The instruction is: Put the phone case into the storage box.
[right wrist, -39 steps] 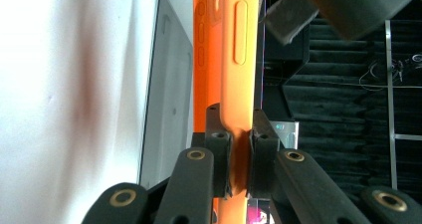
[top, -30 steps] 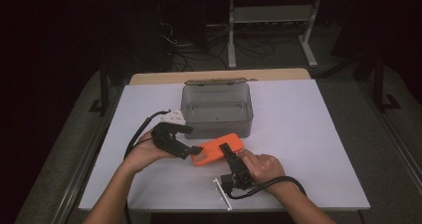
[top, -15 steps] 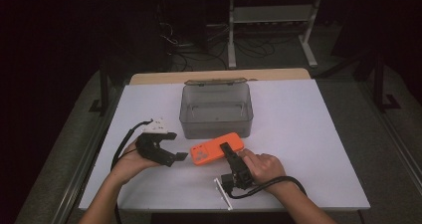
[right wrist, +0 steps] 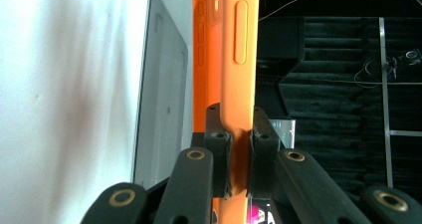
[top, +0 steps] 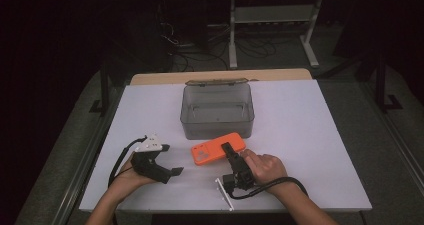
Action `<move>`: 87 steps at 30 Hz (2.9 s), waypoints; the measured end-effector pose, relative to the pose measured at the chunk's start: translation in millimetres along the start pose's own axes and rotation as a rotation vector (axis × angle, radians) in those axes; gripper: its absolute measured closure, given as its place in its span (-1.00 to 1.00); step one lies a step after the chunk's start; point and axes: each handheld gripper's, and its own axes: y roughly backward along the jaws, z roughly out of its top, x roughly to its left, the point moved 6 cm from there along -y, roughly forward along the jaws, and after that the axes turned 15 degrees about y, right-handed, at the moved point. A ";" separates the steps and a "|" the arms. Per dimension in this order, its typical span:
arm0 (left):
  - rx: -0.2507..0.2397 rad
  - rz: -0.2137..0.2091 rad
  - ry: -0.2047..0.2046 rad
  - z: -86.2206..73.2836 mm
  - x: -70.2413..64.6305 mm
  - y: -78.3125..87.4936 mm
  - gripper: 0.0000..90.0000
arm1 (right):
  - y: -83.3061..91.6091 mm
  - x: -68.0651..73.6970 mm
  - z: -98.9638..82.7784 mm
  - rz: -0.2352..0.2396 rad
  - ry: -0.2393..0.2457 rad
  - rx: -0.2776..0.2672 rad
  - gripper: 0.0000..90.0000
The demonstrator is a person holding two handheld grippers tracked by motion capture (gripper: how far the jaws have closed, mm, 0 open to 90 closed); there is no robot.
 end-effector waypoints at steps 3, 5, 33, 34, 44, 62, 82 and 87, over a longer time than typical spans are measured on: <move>-0.012 0.004 0.018 -8.0 0.4 1.1 -0.99 | 0.2 -0.4 -0.4 -0.002 -0.003 0.003 0.82; -0.017 0.002 0.025 -12.4 -0.1 1.0 -1.00 | 0.3 -0.4 -0.1 -0.003 -0.003 0.001 0.81; -0.027 0.067 -0.050 -16.6 3.6 -3.5 -1.00 | -0.1 -3.8 -4.1 0.010 -0.044 0.009 0.81; -0.026 0.068 -0.053 -17.2 2.9 -4.0 -1.00 | 0.0 -3.8 -4.2 0.013 -0.051 0.009 0.81; -0.022 0.078 -0.055 -18.1 4.7 -3.8 -1.00 | -1.9 -4.8 -8.8 0.059 -0.154 0.005 0.81; -0.031 0.078 -0.050 -18.9 6.2 -3.8 -1.00 | -4.4 -5.0 -12.9 0.111 -0.261 -0.013 0.81; -0.013 0.077 -0.052 -20.7 5.5 -5.6 -1.00 | -7.1 -5.3 -18.1 0.173 -0.377 -0.021 0.80; -0.017 0.081 -0.049 -21.2 6.8 -5.0 -1.00 | -8.2 -5.7 -19.5 0.200 -0.428 -0.028 0.80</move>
